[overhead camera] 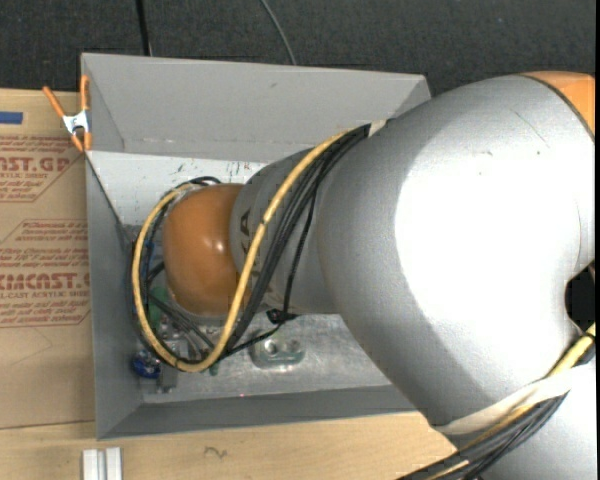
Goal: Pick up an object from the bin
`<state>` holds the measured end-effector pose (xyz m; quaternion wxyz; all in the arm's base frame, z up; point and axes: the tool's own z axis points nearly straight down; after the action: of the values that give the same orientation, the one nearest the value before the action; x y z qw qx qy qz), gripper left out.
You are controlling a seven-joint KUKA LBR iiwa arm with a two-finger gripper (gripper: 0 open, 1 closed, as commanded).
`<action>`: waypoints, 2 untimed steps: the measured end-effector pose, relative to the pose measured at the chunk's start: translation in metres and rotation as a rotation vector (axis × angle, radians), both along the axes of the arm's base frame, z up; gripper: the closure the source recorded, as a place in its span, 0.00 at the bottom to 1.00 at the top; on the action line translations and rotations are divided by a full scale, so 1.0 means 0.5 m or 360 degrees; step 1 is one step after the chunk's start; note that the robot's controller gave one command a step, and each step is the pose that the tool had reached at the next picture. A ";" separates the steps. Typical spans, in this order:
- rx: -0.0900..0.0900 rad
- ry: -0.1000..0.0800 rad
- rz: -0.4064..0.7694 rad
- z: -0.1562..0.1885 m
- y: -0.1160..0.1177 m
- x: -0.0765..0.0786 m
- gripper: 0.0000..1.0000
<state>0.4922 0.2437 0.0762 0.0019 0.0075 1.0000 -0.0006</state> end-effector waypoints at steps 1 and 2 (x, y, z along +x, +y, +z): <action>0.0001 0.0000 0.0000 0.000 0.000 0.000 1.00; 0.0006 -0.0001 0.0888 -0.006 -0.007 0.029 1.00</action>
Offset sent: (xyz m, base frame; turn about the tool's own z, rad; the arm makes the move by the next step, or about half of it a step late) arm 0.0000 0.0000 0.0000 0.0000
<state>0.5068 0.2404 0.0732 0.0021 -0.2681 0.9634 0.0019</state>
